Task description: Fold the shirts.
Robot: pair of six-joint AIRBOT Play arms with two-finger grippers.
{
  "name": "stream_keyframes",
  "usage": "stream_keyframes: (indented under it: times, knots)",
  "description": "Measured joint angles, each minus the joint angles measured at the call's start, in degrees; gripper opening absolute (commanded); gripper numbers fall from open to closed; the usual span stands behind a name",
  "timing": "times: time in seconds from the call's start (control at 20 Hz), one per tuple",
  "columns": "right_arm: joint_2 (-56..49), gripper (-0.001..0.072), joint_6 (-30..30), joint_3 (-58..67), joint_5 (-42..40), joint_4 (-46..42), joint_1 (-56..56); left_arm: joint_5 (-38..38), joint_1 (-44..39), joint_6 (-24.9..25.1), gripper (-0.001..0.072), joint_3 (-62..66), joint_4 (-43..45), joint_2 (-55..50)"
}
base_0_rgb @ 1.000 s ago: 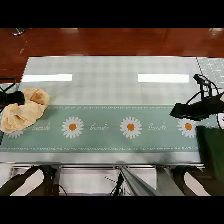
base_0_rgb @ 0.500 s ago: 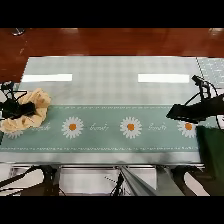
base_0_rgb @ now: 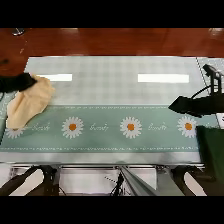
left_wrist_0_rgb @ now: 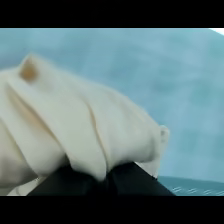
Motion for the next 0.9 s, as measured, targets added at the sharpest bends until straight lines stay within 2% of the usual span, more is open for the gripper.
stream_keyframes:
  times: [0.1, 0.25, 0.4, 0.55, 0.75, 0.9]
  knots:
    - [2.2, 0.0603, 0.0, 2.0, -0.2, 0.0, 0.0, 0.2, -2.0, 3.1, 0.0029, 4.3, -8.2, 3.4]
    - [5.7, 0.0603, -0.2, 5.1, -0.5, 0.2, 0.0, 0.3, -6.8, 5.4, 0.0029, 13.6, -14.9, 6.9]
    - [9.3, 0.0603, -0.4, 7.6, -1.0, 0.2, 0.0, 1.4, -13.0, 5.8, 0.0029, 24.2, -17.9, 8.2]
    - [12.7, 0.0603, -0.5, 8.7, -1.5, 0.3, 0.0, 5.5, -20.0, 5.6, 0.0029, 32.5, -19.2, 8.7]
    - [16.1, 0.0603, -0.5, 9.2, -1.9, 0.3, 0.0, 10.5, -30.6, 7.4, 0.0029, 35.4, -19.7, 8.2]
    - [17.4, 0.0603, -0.6, 9.3, -2.1, 0.2, 0.0, 12.3, -39.5, 8.2, 0.0029, 30.8, -20.5, 7.8]
